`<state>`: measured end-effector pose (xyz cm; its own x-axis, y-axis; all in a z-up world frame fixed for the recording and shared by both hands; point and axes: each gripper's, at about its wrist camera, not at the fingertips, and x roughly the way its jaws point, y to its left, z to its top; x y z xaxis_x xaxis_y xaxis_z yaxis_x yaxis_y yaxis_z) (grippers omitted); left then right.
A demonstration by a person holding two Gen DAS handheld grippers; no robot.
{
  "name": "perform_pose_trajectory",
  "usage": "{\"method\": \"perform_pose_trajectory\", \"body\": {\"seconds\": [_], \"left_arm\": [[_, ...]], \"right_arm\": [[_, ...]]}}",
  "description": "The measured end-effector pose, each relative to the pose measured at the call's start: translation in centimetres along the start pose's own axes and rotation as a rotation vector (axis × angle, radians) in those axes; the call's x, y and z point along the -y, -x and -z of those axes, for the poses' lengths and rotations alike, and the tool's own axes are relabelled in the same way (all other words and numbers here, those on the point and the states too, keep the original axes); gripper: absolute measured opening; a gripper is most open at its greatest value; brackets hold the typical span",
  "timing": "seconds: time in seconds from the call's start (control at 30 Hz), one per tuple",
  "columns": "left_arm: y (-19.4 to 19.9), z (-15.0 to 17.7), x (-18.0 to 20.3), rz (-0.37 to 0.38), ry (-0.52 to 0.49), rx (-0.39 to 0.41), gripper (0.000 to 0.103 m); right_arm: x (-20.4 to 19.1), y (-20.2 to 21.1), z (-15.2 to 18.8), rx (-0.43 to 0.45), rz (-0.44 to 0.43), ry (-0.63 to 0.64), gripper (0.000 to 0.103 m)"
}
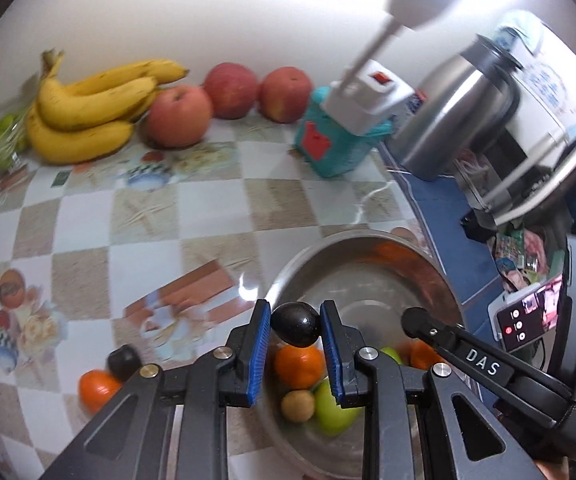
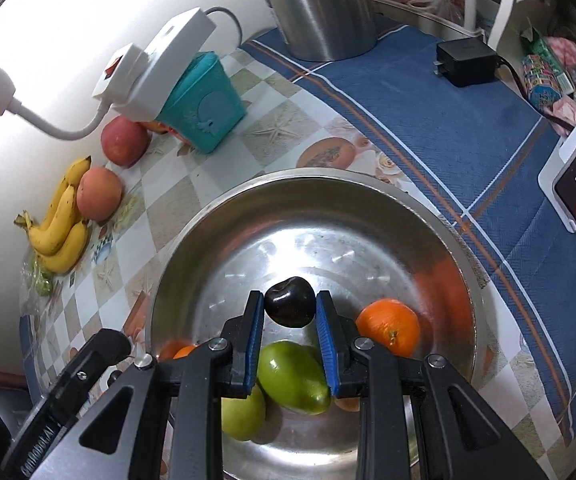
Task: Organize fruits
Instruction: 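Carry both dark plums over the steel basin and lower them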
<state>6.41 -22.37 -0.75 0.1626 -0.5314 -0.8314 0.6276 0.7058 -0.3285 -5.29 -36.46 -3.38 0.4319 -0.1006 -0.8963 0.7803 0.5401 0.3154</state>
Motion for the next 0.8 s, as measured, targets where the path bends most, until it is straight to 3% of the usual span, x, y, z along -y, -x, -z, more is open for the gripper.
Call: {"method": "perform_pose_trajectory", "body": {"seconds": [0.2,0.8], "left_arm": [[-1.6,0.4,1.5,0.008,-0.053,0.006,0.027],[-4.3,1.1,1.2,0.004,-0.050,-0.024,0.028]], "right_arm": [[0.6,-0.6,-0.1,-0.006,0.008,-0.025,0.028],[1.0,-1.8,0.0,-0.026,0.046,-0.023,0.028]]}}
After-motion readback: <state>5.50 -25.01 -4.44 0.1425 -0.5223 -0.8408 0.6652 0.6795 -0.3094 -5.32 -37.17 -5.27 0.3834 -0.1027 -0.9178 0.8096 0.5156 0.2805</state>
